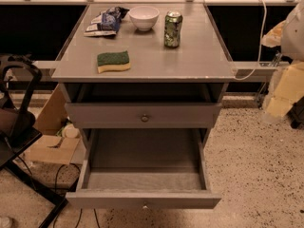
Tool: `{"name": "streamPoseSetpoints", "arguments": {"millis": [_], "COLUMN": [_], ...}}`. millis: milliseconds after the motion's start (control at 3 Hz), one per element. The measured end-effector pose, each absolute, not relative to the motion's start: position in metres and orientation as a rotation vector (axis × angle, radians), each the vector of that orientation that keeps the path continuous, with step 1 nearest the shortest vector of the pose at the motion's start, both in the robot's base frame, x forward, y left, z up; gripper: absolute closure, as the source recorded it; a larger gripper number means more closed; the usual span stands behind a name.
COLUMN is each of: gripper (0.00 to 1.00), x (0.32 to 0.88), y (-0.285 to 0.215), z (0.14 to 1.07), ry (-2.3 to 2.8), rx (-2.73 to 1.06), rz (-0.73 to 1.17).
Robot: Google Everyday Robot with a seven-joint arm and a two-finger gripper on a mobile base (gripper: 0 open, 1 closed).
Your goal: Close middle drawer
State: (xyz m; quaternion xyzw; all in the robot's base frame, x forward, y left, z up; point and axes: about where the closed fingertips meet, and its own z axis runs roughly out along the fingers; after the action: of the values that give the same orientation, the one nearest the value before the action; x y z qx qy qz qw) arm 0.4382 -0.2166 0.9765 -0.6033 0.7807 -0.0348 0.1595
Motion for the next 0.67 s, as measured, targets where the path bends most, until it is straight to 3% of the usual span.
{"name": "streamPoseSetpoints", "arguments": {"millis": [667], "gripper": [0.0], "x": [0.4409], "y": [-0.2136], "z": [0.9726], "ry": [2.24], "rx": [-1.718], "rz": [-0.144]}}
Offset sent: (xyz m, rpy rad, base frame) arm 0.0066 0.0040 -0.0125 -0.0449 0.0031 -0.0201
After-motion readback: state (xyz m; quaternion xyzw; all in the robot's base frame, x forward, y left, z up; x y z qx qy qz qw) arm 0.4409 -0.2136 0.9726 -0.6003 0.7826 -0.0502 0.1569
